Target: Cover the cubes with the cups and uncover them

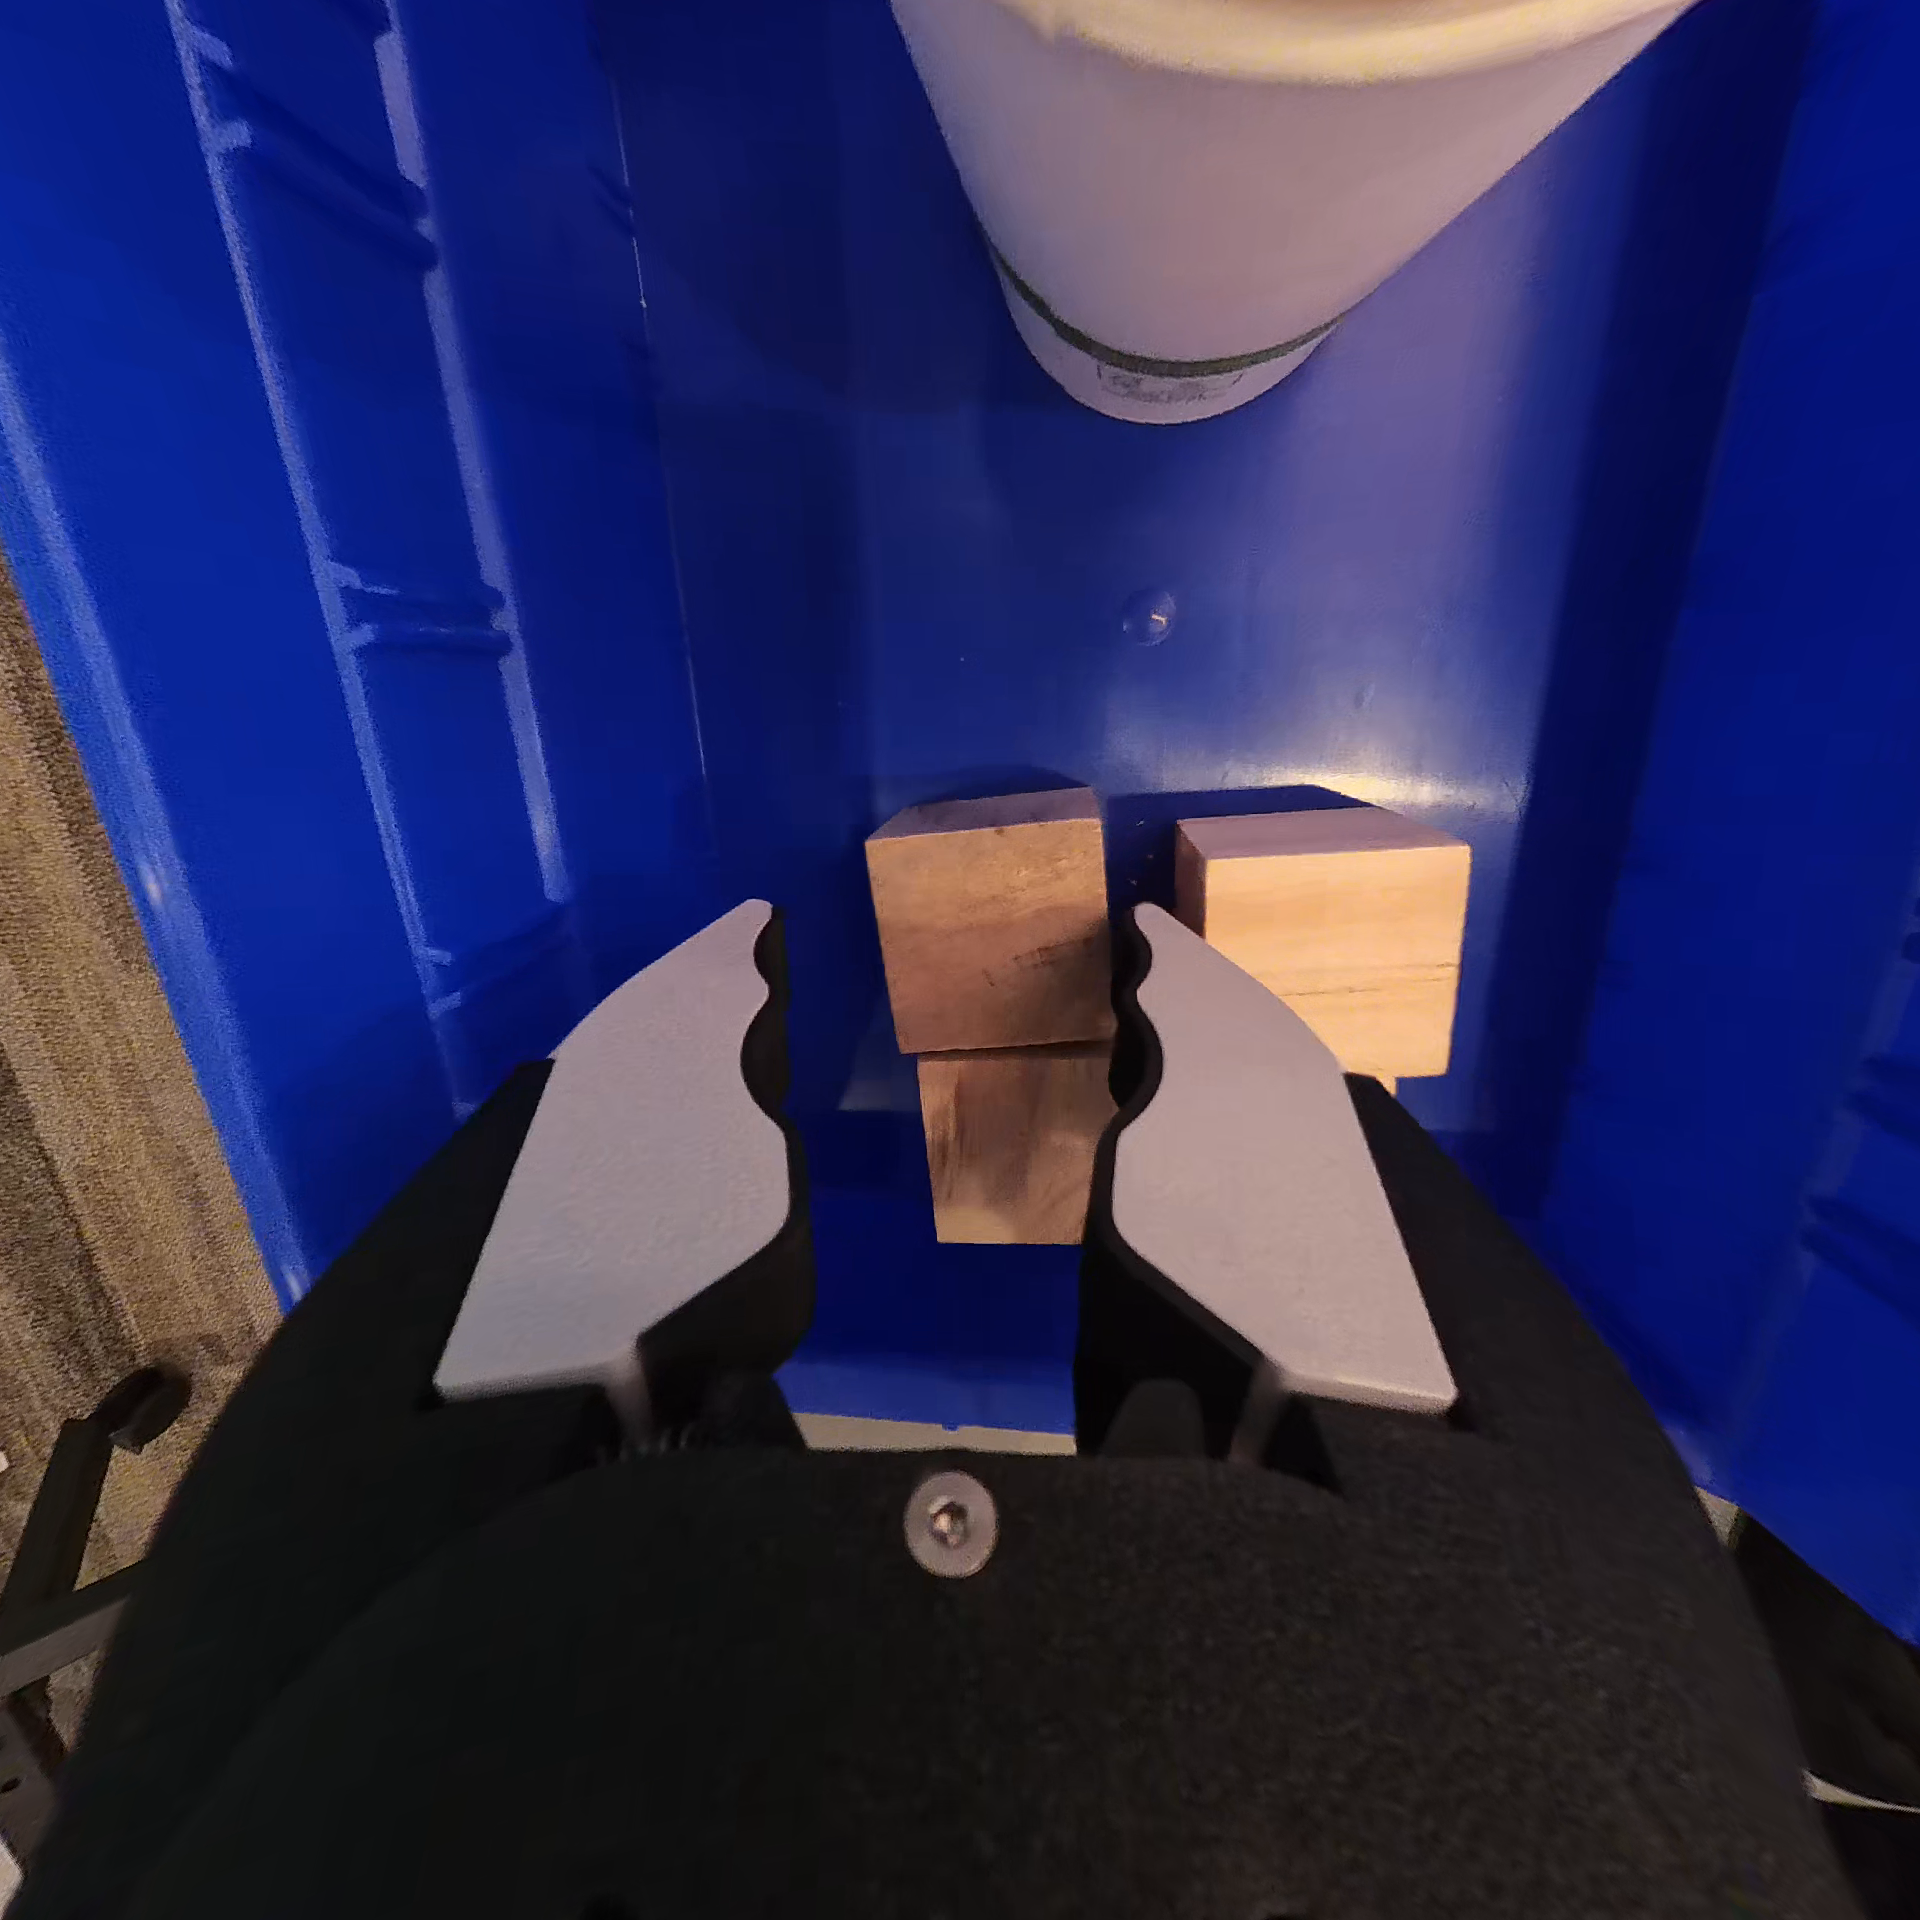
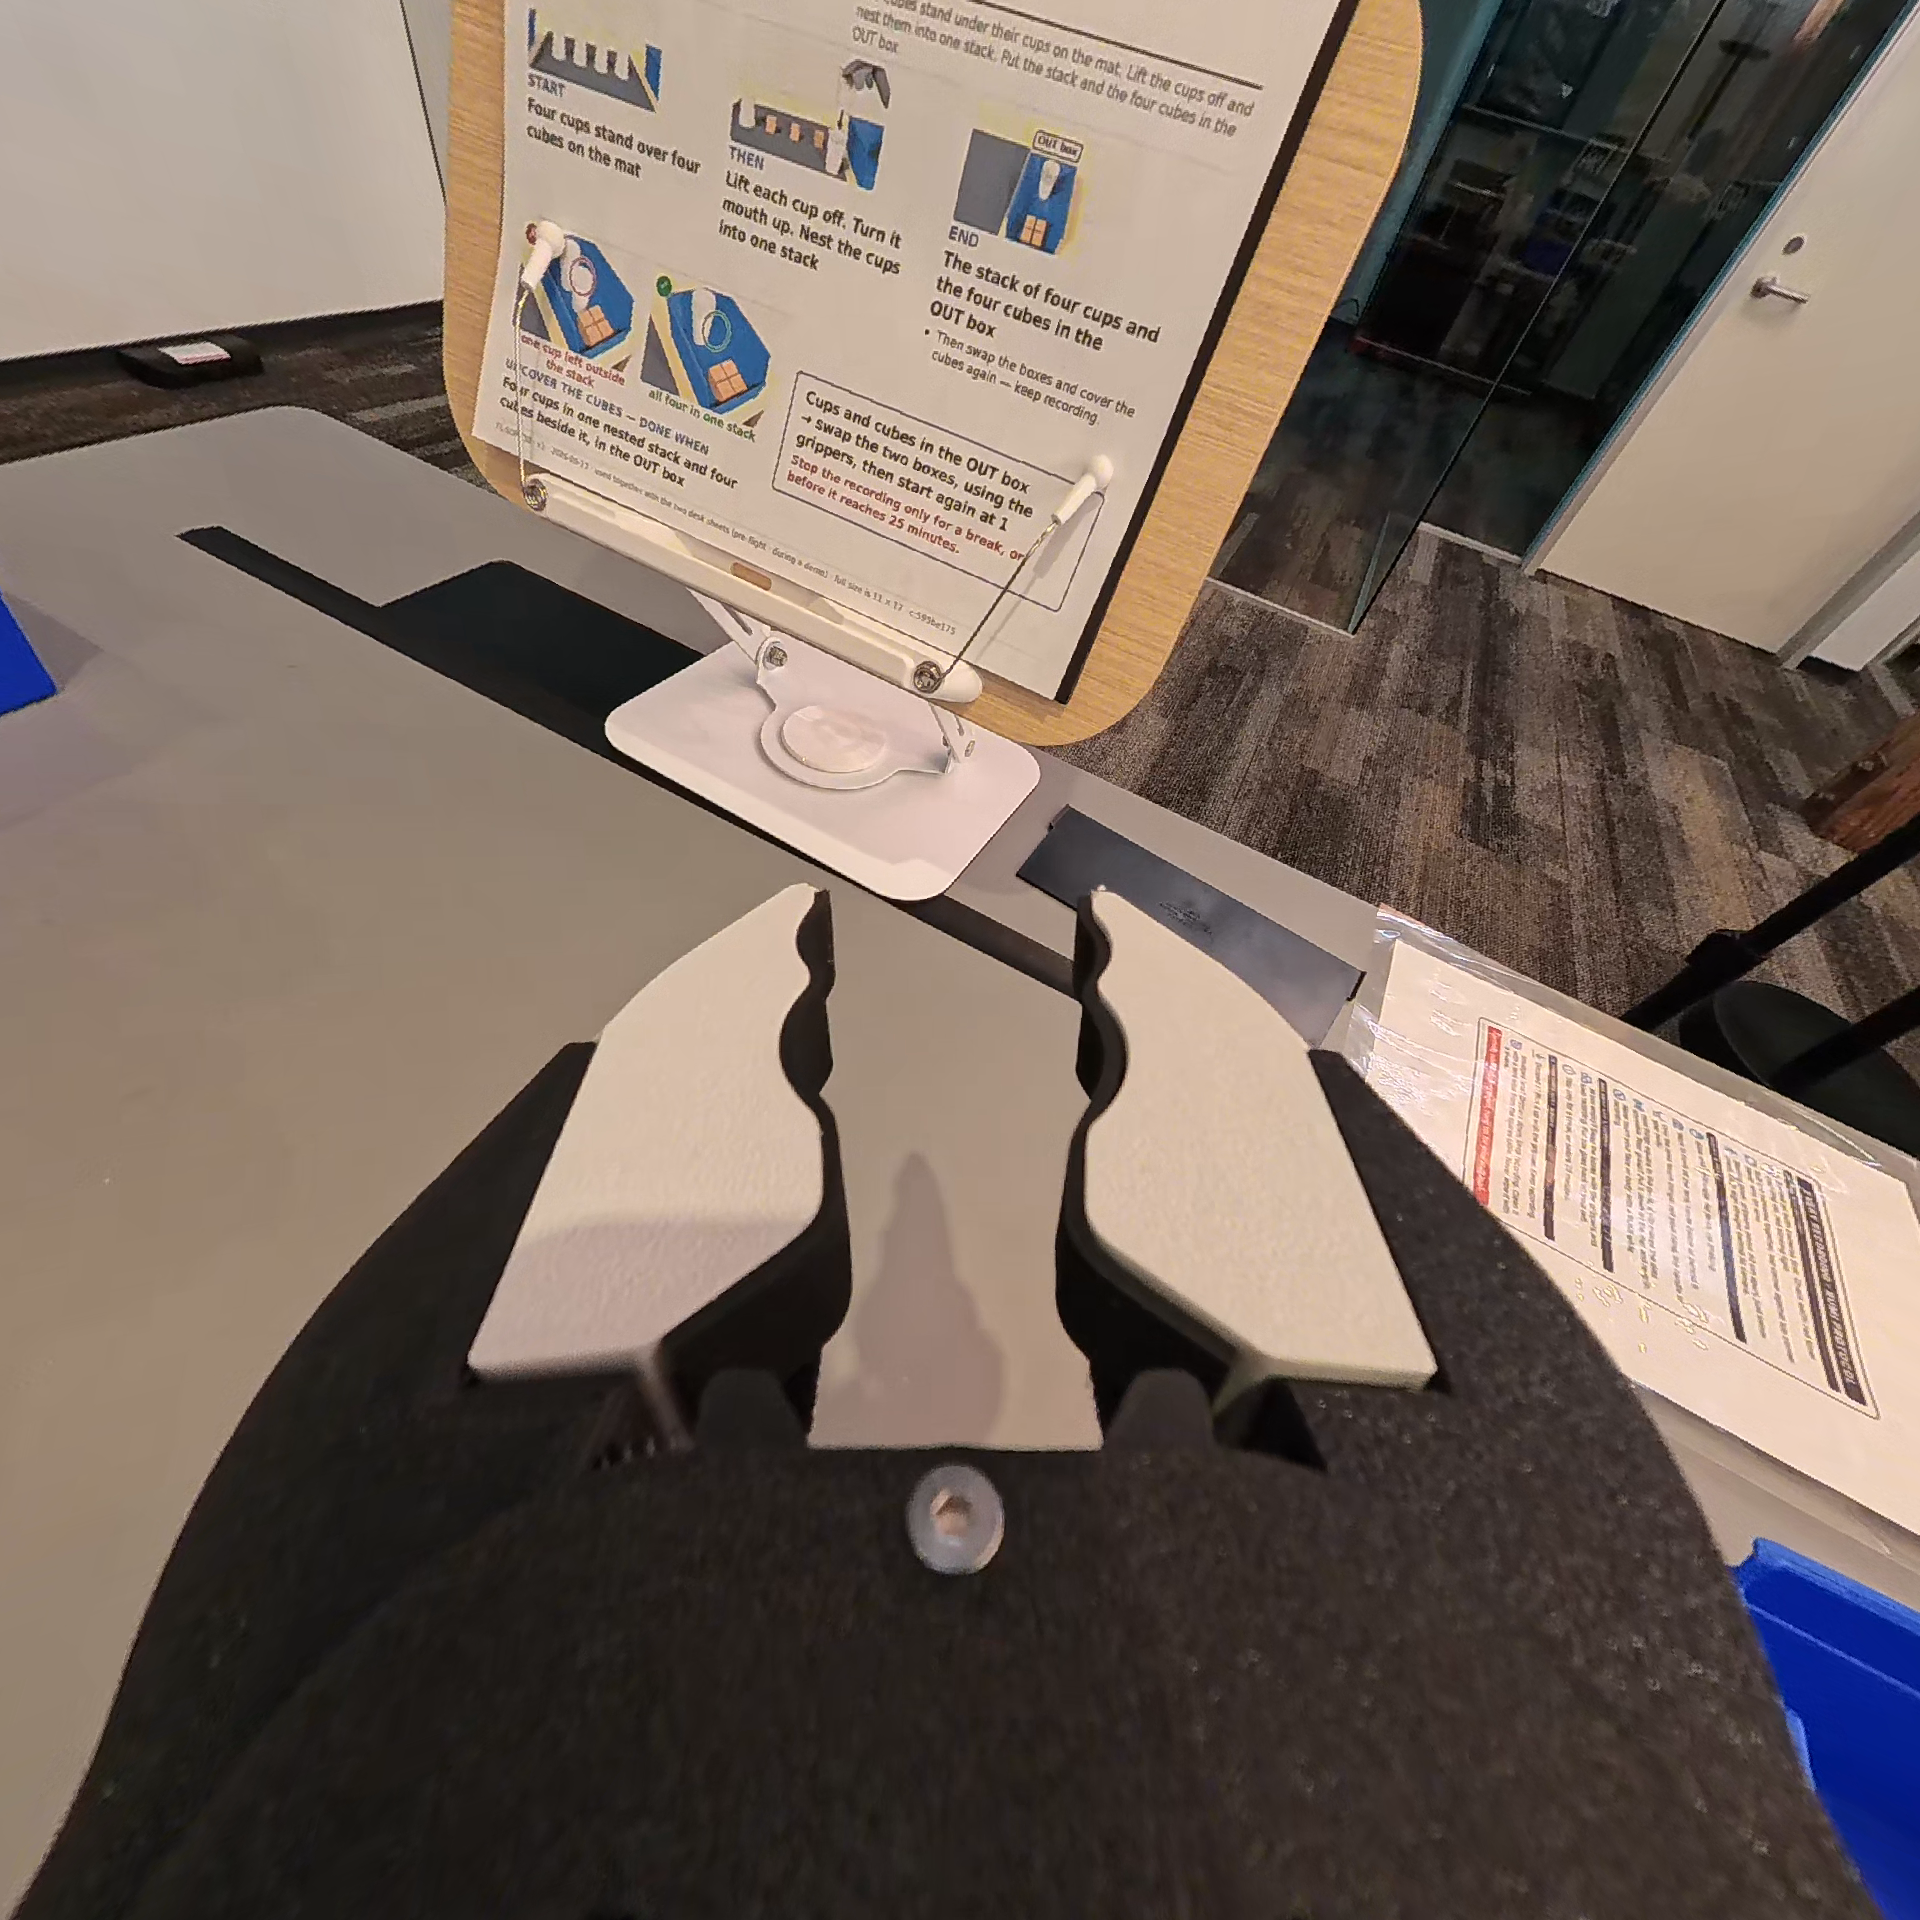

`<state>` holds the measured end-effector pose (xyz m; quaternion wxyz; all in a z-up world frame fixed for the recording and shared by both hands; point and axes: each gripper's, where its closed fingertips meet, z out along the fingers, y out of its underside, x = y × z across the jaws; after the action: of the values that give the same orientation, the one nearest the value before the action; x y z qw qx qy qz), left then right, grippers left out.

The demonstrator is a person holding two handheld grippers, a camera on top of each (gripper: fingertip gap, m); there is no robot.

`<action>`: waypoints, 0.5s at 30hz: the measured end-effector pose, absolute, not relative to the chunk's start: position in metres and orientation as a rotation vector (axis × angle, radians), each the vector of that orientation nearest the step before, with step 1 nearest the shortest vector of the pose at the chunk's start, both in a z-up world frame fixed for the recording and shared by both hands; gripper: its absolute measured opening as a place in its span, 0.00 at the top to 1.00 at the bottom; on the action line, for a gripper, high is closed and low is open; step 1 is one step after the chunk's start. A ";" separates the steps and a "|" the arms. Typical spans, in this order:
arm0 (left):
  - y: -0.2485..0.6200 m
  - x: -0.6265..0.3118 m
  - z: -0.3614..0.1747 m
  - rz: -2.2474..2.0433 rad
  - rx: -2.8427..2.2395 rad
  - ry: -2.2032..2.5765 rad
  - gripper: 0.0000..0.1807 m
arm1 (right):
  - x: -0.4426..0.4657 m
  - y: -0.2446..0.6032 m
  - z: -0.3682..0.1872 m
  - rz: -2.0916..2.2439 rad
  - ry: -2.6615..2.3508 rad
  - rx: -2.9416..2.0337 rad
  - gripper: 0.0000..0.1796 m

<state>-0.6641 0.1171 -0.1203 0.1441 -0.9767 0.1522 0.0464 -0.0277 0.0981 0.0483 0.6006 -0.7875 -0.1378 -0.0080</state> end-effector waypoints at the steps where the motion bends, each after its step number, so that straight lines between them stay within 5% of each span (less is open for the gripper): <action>1: 0.117 -0.664 -0.121 0.129 -2.819 0.439 0.67 | -0.027 0.098 0.048 -0.019 -0.319 -1.824 0.76; 15: 0.114 -0.674 -0.129 0.111 -2.857 0.426 0.76 | -0.024 0.098 0.050 -0.003 -0.311 -1.817 0.76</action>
<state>-0.6742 0.1145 -0.1287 0.1251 -0.9806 0.1461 0.0381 -0.0239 0.0975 0.0500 0.6047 -0.7851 -0.1342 -0.0014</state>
